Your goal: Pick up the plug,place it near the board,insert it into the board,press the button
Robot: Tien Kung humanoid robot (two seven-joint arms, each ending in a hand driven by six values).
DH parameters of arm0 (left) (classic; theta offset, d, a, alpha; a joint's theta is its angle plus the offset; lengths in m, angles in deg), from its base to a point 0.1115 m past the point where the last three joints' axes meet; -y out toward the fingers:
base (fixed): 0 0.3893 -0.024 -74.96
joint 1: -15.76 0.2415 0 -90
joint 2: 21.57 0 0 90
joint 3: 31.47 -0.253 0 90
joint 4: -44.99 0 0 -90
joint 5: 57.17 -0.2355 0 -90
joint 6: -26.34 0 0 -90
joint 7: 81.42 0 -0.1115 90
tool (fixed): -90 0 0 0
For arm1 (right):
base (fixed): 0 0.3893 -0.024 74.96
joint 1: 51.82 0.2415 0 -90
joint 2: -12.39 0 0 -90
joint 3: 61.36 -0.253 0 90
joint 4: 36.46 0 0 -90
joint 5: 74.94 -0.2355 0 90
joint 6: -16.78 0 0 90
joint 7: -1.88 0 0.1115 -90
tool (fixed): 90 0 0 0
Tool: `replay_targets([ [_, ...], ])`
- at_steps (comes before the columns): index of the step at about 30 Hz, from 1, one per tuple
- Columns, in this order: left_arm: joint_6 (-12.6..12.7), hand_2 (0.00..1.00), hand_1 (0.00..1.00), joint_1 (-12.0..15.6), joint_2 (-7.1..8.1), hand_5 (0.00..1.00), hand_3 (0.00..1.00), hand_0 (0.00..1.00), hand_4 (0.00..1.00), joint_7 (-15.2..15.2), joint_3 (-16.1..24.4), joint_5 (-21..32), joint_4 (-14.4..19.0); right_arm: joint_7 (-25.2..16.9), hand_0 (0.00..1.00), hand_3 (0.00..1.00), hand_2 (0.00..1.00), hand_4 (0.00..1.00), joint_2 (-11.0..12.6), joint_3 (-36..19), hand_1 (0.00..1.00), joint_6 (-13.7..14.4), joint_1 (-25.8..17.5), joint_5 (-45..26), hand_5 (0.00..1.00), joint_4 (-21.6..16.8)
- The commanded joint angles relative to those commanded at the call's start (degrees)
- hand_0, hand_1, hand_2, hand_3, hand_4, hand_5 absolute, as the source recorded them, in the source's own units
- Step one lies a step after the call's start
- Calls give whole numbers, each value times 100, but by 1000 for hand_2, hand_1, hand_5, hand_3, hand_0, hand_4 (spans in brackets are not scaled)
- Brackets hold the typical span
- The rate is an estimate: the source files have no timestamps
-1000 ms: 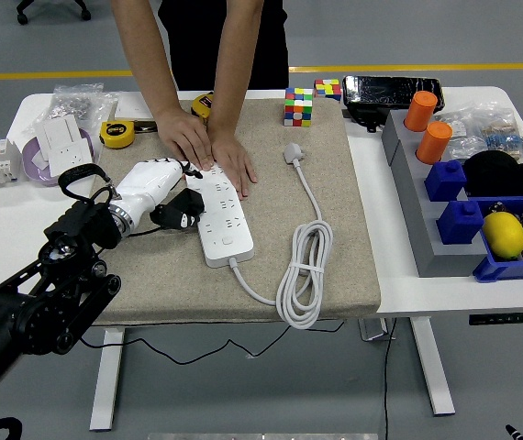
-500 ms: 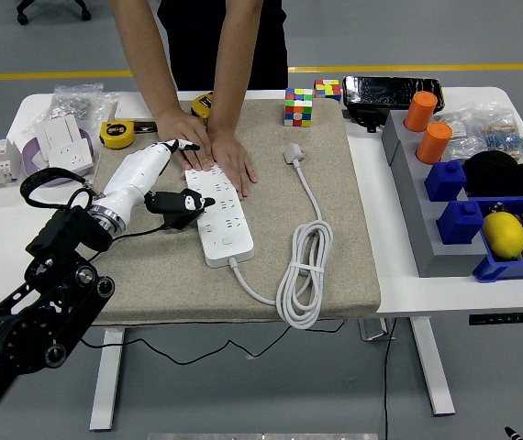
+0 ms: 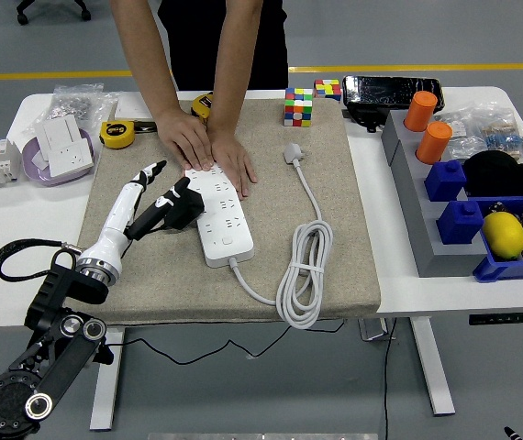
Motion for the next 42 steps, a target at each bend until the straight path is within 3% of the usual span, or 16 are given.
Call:
replay_targets([
  [22,-169,968,998,-333,125,998,922,998,998,-51,-555,-372,-606,4,893,796,762,998,9,4,792,0,11,10,998,0],
  [28,-193,963,997,-495,167,998,917,998,998,-82,-708,-620,-633,15,894,796,762,998,9,11,792,-5,7,31,998,0],
  [42,-193,958,995,-586,249,998,912,998,998,-116,-858,-1052,-533,18,893,795,762,998,22,29,792,-4,13,30,998,0],
])
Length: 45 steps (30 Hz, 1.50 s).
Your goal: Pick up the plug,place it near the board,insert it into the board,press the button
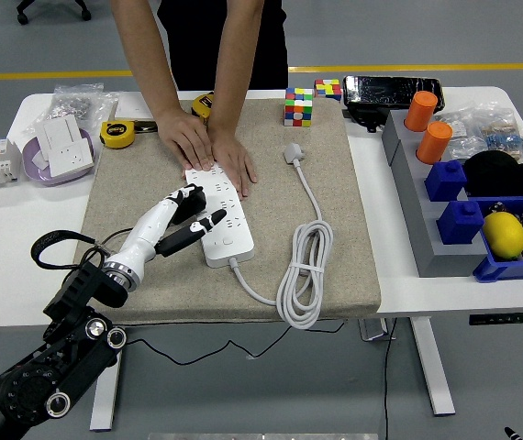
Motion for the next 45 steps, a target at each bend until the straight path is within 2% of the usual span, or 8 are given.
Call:
replay_targets([
  [19,-84,950,993,-364,43,998,905,998,998,-111,-502,-423,23,11,893,795,762,998,12,9,791,0,20,-14,998,0],
  [27,-117,951,993,-393,55,998,904,998,998,-151,-609,-636,60,4,894,795,761,998,13,-4,791,3,32,-15,998,0],
  [45,-162,952,993,-461,23,998,903,998,998,-169,-694,-671,31,6,894,795,762,998,22,1,791,-1,31,-23,998,0],
])
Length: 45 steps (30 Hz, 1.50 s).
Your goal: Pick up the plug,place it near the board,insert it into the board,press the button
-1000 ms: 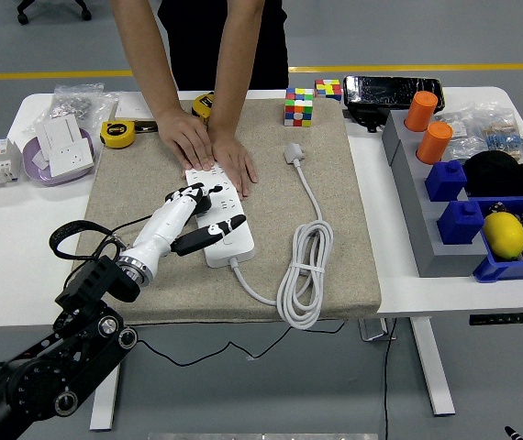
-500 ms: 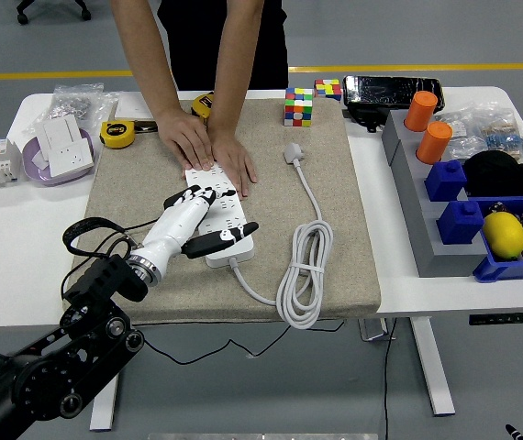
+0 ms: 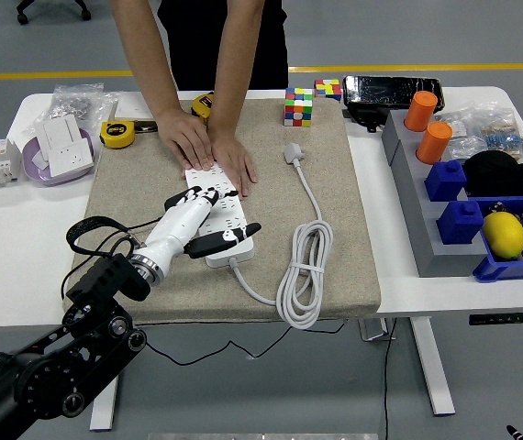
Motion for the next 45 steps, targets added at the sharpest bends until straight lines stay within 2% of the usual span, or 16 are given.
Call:
replay_targets([
  [6,-26,952,993,-24,-6,998,903,998,998,5,-96,9,-3,0,893,795,762,998,2,7,790,-2,2,4,998,0],
  [13,50,945,987,-31,28,998,898,998,998,93,2,-77,113,3,891,795,762,998,4,6,789,-3,-10,18,998,0],
  [19,109,940,986,38,76,998,895,998,998,112,239,-335,633,6,891,794,761,998,9,-1,790,-6,-17,33,998,0],
  [23,30,940,986,124,112,998,895,998,998,-275,474,-807,918,0,891,794,761,998,7,1,790,-6,-18,32,998,0],
  [30,-354,967,998,213,226,998,919,998,998,-1041,726,-1566,595,4,890,794,762,998,8,-25,789,-3,-15,41,998,0],
  [32,-480,994,998,229,252,998,920,998,998,-1162,731,-1616,529,2,890,795,761,998,11,-22,788,-2,-14,32,998,0],
  [37,-524,993,998,274,289,998,915,998,998,-1160,653,-1563,460,4,890,795,762,998,7,-34,789,-1,-14,30,998,0],
  [45,-502,992,998,227,255,998,915,998,998,-1077,446,-1471,389,0,890,794,761,998,7,-39,789,0,-2,30,998,0],
])
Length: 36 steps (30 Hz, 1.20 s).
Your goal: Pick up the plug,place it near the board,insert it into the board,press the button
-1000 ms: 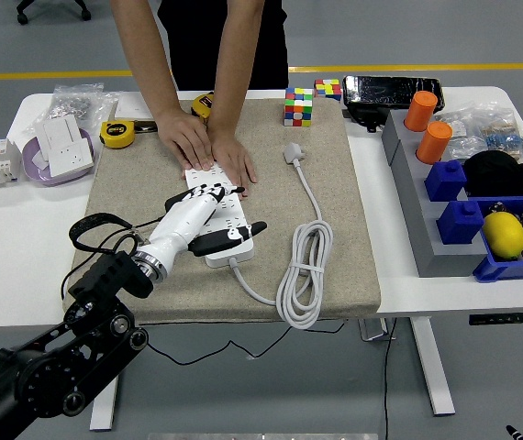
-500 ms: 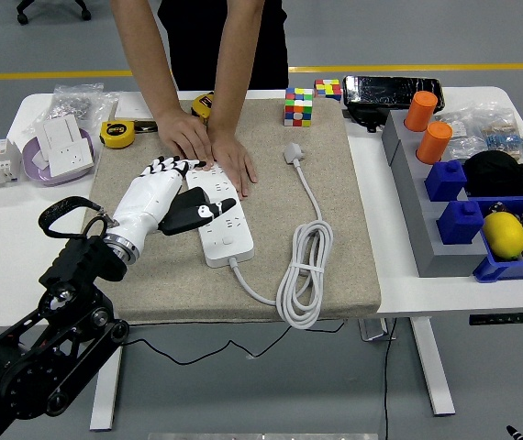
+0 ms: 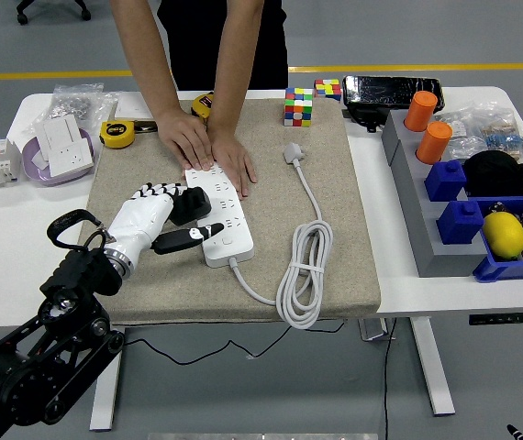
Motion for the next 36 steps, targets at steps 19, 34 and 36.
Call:
replay_targets([
  [19,-10,988,998,-229,-143,998,915,998,998,40,-317,9,-340,5,891,795,760,998,7,-6,788,-3,12,20,998,0],
  [34,8,979,998,-252,-143,998,912,998,998,81,-340,-37,-265,11,891,794,760,998,10,1,789,-5,10,40,998,0],
  [36,18,979,998,-247,-142,998,912,998,998,92,-346,-38,-240,10,891,794,760,998,11,6,788,-5,10,34,998,0],
])
